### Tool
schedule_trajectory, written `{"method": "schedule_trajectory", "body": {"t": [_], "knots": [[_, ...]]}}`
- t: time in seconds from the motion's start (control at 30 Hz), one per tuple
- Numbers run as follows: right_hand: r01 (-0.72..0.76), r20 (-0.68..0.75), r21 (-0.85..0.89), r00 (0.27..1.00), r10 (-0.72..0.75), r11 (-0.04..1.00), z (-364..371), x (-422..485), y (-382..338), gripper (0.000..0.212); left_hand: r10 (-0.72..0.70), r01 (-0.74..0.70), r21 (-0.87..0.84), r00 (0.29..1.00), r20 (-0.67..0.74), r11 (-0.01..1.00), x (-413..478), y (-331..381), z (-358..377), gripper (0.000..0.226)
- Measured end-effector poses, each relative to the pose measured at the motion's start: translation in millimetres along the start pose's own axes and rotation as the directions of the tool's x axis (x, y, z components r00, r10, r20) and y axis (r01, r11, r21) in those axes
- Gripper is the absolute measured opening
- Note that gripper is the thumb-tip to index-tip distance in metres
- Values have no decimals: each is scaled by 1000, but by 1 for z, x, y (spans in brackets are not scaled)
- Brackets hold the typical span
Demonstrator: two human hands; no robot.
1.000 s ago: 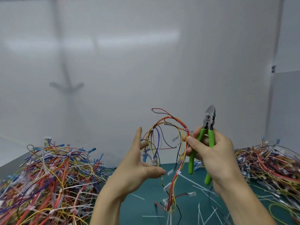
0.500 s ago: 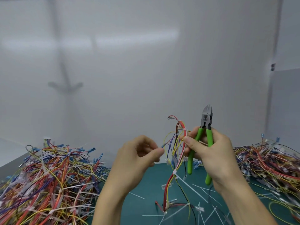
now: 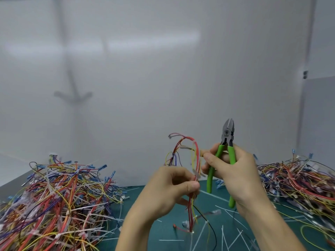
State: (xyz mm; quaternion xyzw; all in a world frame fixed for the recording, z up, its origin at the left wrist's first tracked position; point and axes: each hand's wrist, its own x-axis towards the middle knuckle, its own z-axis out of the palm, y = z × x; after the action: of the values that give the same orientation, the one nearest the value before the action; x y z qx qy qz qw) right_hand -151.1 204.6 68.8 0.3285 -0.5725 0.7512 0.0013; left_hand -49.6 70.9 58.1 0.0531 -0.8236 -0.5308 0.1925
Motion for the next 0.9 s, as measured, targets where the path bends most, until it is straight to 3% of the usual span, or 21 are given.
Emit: {"method": "schedule_trajectory", "body": {"t": [0.2,0.33,0.43,0.6,0.73,0.9], "knots": [[-81,24,-81,996,83,993,-4,4,3,6,-25,-46,-247,960,-279,968,3,-3,-4,12],[-148,62,-163,985,160,975,0,4,9,11,-84,-59,-350,921,-379,935,6,-8,-8,12],[-175,159,-315,959,234,933,2,2,11,31,-119,-63,-397,901,-417,916,7,-9,-9,12],[-96,291,-601,898,329,794,3,-3,13,54,-137,-88,-433,877,-462,897,7,-8,-9,10],[8,373,-707,854,364,707,4,-5,15,60,-147,-94,-448,868,-474,889,6,-8,-9,10],[77,392,-721,865,313,688,5,-5,14,58,-142,-83,-437,877,-458,895,7,-11,-11,10]]}}
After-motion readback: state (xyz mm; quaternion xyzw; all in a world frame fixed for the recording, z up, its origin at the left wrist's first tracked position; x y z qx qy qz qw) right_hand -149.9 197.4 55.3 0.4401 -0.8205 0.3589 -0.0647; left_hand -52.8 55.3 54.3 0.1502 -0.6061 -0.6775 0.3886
